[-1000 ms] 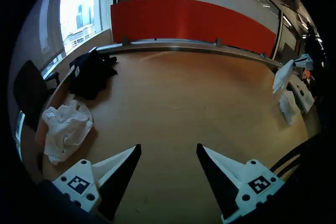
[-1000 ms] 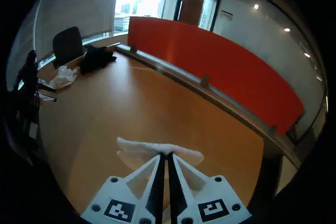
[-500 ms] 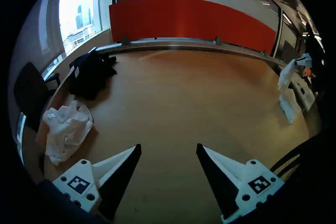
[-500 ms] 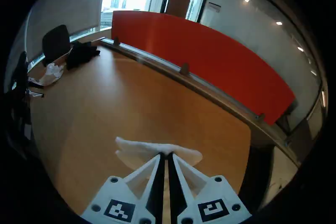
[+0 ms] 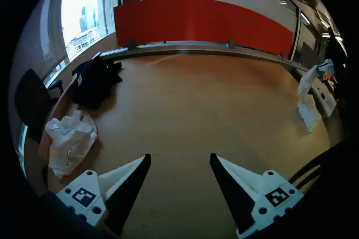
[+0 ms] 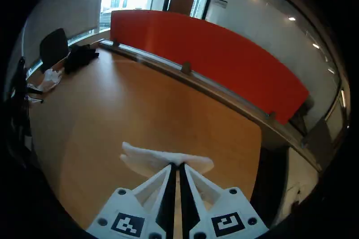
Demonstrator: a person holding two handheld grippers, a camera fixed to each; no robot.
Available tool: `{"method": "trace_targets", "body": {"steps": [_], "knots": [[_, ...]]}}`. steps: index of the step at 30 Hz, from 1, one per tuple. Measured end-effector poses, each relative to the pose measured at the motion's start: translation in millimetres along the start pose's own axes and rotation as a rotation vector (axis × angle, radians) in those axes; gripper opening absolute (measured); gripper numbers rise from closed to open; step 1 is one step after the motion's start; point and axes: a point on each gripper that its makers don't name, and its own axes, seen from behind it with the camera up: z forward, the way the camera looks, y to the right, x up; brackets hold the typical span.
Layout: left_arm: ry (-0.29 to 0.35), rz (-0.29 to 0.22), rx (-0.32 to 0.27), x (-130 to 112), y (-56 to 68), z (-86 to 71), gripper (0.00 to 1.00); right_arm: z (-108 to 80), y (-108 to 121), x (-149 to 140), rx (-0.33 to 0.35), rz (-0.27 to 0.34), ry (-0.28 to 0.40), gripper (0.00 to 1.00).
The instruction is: Fold towel
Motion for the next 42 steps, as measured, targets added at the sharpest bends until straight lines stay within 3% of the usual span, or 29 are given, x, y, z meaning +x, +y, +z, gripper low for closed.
{"method": "trace_targets", "body": {"steps": [6,14,22,31,42], "knots": [[0.0,0.0,-0.002,0,1.4,-1.5,0.98,-14.9,7,-30,-0.027,0.033,-0.029,0.05],[-0.004,0.0,-0.004,-3,3.2,-4.5,0.98,-36.6,13,-83,-0.07,0.131,-0.068,0.05],[-0.011,0.004,0.0,-8,2.7,-7.4,0.98,-52.1,19,-141,-0.109,0.167,-0.15,0.05],[-0.015,0.01,0.006,-11,2.9,-9.9,0.98,-54.3,20,-182,-0.127,0.207,-0.212,0.05],[-0.015,0.02,0.012,-10,2.9,-11.5,0.98,-48.0,17,-205,-0.135,0.257,-0.232,0.05]]}}
